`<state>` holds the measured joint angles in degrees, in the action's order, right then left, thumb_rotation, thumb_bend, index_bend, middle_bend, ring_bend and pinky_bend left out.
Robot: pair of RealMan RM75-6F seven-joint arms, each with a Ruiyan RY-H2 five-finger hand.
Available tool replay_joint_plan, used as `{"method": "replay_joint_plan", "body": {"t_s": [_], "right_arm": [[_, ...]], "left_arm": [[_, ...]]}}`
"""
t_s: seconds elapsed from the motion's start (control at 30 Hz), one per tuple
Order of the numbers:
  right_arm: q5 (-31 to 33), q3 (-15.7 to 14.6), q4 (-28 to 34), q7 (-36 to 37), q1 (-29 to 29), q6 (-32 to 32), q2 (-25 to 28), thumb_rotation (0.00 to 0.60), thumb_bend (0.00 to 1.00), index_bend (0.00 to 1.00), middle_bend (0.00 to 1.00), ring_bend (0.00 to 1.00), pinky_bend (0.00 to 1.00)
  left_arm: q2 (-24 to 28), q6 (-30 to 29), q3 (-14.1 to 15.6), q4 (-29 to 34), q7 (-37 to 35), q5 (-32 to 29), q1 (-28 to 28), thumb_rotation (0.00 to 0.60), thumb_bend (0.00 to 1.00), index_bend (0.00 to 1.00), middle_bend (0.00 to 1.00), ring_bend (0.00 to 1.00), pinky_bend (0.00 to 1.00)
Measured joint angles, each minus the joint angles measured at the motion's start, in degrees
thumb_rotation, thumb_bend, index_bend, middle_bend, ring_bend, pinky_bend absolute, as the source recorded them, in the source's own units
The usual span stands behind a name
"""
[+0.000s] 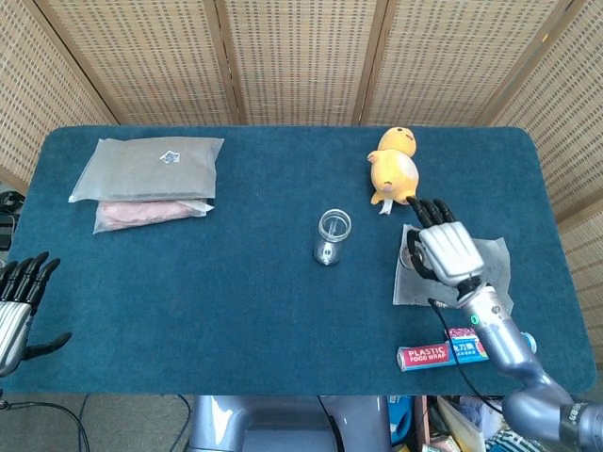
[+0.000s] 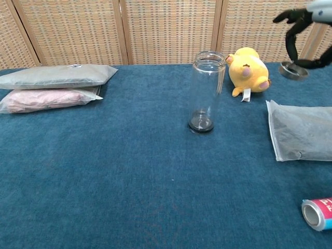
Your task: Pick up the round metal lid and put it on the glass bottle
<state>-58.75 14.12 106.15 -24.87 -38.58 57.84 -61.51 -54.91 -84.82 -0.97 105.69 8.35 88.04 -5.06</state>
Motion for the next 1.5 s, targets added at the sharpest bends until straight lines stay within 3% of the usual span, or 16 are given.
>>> {"method": "replay_joint_plan", "body": {"t_s": [0.3, 0.6, 1.0, 1.5], "right_arm": [[15.2, 5.9, -3.2, -5.2, -11.9, -3.7, -2.3, 0.6, 0.67, 0.69, 0.0, 0.0, 0.0], [26.5, 6.4, -7.5, -12.4, -21.4, -3.4, -9.4, 0.6, 0.67, 0.69, 0.0, 0.0, 0.0], [28.6, 4.1, -6.6, -16.2, -24.9, 1.1, -12.1, 0.6, 0.67, 0.69, 0.0, 0.0, 0.0], [29.3, 2.4, -5.7, -16.8, -26.2, 1.6, -12.1, 0.6, 0.67, 0.69, 0.0, 0.0, 0.0]], "left_arm": [[0.1, 0.7, -1.2, -0.3, -0.9, -2.8, -0.5, 0.6, 0.02, 0.0, 0.0, 0.0, 0.0], [0.7, 1.8, -1.9, -1.3, -3.2, -4.8, -0.8, 0.6, 0.02, 0.0, 0.0, 0.0, 0.0], [1.3, 2.5, -2.0, -2.0, -5.1, -5.0, -1.1, 0.6, 0.02, 0.0, 0.0, 0.0, 0.0], [1.6, 2.5, -2.0, -1.9, -5.6, -5.1, -1.2, 0.6, 0.02, 0.0, 0.0, 0.0, 0.0]]}}
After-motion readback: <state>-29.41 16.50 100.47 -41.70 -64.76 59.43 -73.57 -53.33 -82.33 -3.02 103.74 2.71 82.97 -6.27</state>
